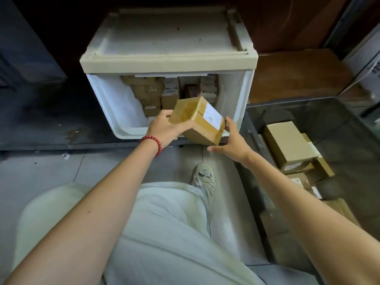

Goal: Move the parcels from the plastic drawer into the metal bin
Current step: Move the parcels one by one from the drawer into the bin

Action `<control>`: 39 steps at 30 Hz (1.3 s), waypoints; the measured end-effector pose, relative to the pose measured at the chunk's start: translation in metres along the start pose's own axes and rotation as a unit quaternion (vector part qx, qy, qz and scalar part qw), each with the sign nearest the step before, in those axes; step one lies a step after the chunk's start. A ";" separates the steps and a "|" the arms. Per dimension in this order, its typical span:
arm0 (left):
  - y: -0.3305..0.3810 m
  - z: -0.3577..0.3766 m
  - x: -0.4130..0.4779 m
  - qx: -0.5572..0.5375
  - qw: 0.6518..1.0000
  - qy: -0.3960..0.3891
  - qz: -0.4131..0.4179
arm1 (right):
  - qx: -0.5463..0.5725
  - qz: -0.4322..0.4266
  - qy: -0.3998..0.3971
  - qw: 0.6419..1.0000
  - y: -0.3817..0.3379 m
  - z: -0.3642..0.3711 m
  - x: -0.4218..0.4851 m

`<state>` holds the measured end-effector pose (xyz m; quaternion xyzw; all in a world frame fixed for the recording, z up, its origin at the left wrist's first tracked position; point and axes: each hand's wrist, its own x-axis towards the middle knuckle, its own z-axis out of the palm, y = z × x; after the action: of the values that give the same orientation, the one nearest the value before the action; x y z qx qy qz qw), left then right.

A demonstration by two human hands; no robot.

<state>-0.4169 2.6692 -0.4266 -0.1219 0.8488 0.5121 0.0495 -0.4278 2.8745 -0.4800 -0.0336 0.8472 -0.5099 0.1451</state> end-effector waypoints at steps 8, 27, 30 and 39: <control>-0.012 -0.006 -0.014 -0.081 0.994 -0.054 -0.045 | 0.252 -0.025 0.052 0.966 0.008 0.012 -0.043; -0.006 0.013 -0.012 -0.002 0.994 -0.102 -0.041 | 0.251 -0.046 0.075 0.964 0.017 0.013 -0.074; -0.006 0.013 -0.012 0.015 0.994 -0.104 -0.013 | 0.269 -0.014 0.101 0.958 0.009 0.012 -0.075; 0.011 0.028 -0.015 -0.031 0.995 -0.064 0.076 | 0.310 0.118 0.147 0.932 0.003 0.016 -0.075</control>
<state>-0.4062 2.7013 -0.4275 -0.0253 0.8346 0.5470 0.0609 -0.3517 2.8780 -0.4738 0.1891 0.6564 -0.7258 0.0814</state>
